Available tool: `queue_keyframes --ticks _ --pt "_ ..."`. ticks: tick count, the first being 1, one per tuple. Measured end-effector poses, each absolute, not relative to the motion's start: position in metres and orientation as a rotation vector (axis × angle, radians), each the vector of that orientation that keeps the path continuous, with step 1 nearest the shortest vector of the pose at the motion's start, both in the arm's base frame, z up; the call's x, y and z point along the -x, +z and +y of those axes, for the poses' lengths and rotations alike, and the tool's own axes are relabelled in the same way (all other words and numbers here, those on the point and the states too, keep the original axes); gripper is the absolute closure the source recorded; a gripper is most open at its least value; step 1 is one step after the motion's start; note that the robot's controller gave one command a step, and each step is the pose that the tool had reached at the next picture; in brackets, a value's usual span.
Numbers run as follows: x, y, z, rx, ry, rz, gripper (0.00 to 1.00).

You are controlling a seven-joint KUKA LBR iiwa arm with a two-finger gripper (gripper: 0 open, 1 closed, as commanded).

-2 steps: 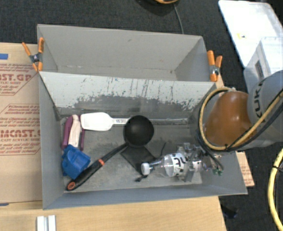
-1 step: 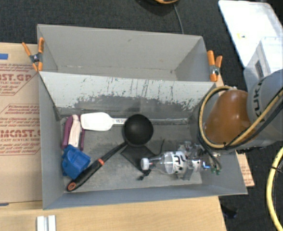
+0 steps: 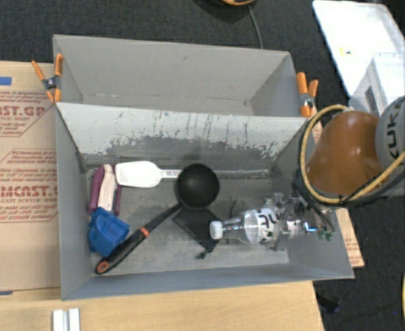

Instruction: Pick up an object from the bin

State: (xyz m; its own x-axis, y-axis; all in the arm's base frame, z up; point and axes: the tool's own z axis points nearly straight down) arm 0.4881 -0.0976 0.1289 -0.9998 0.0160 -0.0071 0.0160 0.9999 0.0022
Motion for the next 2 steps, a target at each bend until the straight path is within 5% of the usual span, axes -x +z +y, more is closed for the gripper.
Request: queue_keyframes --ticks 1,2 --pt "-0.493 0.124 -0.098 -0.074 0.004 3.126 1.00" --pt "-0.499 0.073 -0.100 -0.091 0.003 3.122 1.00"
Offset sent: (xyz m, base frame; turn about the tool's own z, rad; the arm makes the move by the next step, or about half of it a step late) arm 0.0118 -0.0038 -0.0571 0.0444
